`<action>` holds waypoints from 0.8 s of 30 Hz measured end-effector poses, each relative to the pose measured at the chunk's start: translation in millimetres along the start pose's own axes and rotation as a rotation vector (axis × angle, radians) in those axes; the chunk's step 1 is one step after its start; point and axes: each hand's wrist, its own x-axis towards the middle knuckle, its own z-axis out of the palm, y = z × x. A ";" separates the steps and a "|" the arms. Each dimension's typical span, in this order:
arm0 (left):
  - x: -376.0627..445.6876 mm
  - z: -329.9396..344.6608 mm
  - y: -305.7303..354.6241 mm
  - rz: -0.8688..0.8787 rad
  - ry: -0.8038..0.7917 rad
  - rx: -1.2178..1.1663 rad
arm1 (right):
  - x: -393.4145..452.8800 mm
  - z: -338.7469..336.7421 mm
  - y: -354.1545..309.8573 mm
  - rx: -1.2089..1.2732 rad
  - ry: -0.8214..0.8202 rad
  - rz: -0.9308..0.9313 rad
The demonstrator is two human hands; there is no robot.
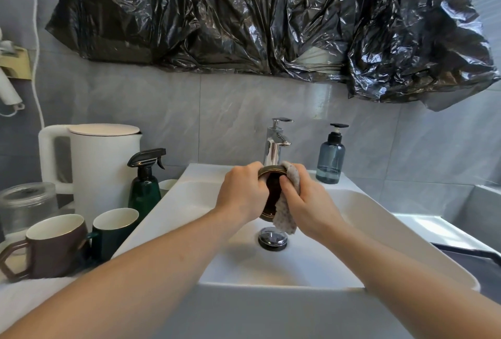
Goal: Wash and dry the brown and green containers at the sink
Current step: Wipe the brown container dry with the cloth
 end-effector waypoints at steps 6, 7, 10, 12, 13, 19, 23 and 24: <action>1.7 -5.2 -5.3 -0.095 0.085 -0.073 | 1.2 4.9 4.6 0.087 -0.074 0.156; 1.4 -4.0 -4.5 -0.111 0.082 -0.083 | 1.4 4.3 5.1 0.097 -0.076 0.166; 4.3 -2.5 -3.6 -0.201 0.116 -0.119 | 1.1 3.1 3.3 0.103 -0.110 0.200; 8.0 -4.4 -6.6 -0.271 0.159 -0.151 | -1.3 5.7 -0.6 0.079 -0.149 0.198; 9.9 -4.9 -8.8 -0.284 0.163 -0.173 | -2.5 7.5 -1.8 0.074 -0.158 0.188; 0.8 1.9 -5.9 -0.180 -0.057 -0.128 | 0.7 3.4 1.7 0.093 -0.038 0.158; -6.5 8.3 3.0 -0.045 -0.174 -0.017 | 1.2 1.7 4.8 -0.058 -0.028 0.121; -5.9 8.3 2.8 -0.032 -0.172 -0.002 | 1.1 2.9 4.4 -0.066 -0.022 0.112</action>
